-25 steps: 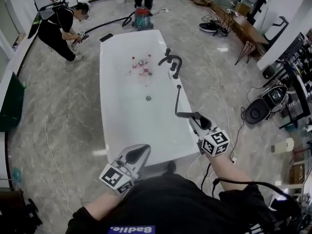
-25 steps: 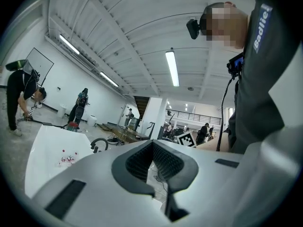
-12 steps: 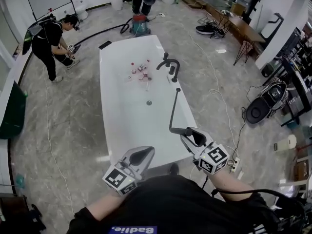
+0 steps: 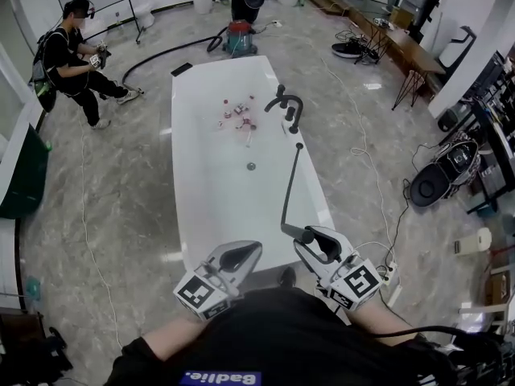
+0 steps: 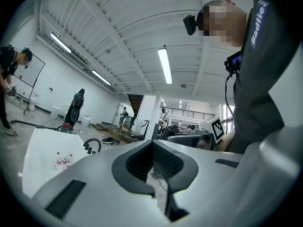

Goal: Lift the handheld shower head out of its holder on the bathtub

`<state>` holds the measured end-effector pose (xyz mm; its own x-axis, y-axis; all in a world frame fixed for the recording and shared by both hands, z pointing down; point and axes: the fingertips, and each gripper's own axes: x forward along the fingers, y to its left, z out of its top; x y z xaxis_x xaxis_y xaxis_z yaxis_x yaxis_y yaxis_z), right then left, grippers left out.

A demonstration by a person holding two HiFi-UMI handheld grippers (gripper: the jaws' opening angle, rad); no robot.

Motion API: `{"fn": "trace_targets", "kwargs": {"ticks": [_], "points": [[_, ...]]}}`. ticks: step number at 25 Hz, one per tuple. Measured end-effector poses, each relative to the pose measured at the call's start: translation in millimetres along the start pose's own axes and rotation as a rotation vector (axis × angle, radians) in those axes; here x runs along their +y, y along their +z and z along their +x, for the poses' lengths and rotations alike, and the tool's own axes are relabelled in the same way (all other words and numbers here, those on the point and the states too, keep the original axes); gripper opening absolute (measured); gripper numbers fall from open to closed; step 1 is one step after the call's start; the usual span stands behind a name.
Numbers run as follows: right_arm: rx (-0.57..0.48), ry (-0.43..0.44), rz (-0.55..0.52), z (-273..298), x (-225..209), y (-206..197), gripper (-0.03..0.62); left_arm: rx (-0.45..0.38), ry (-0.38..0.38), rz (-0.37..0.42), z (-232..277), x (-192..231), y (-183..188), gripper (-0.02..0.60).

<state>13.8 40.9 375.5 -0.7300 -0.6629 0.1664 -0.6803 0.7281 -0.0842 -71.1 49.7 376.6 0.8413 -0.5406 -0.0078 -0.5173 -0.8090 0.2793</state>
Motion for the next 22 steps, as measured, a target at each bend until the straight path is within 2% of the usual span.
{"fn": "trace_targets", "kwargs": {"ticks": [9,14,22], "points": [[-0.007,0.058,-0.021,-15,24,11,0.140,0.017,-0.002,0.010,6,-15,1,0.000],[0.001,0.055,0.013,-11,17,-5,0.140,0.034,-0.003,0.004,13,-19,-8,0.000],[0.000,0.064,0.029,-11,12,-6,0.140,0.042,-0.021,0.006,21,-25,-6,0.000]]}}
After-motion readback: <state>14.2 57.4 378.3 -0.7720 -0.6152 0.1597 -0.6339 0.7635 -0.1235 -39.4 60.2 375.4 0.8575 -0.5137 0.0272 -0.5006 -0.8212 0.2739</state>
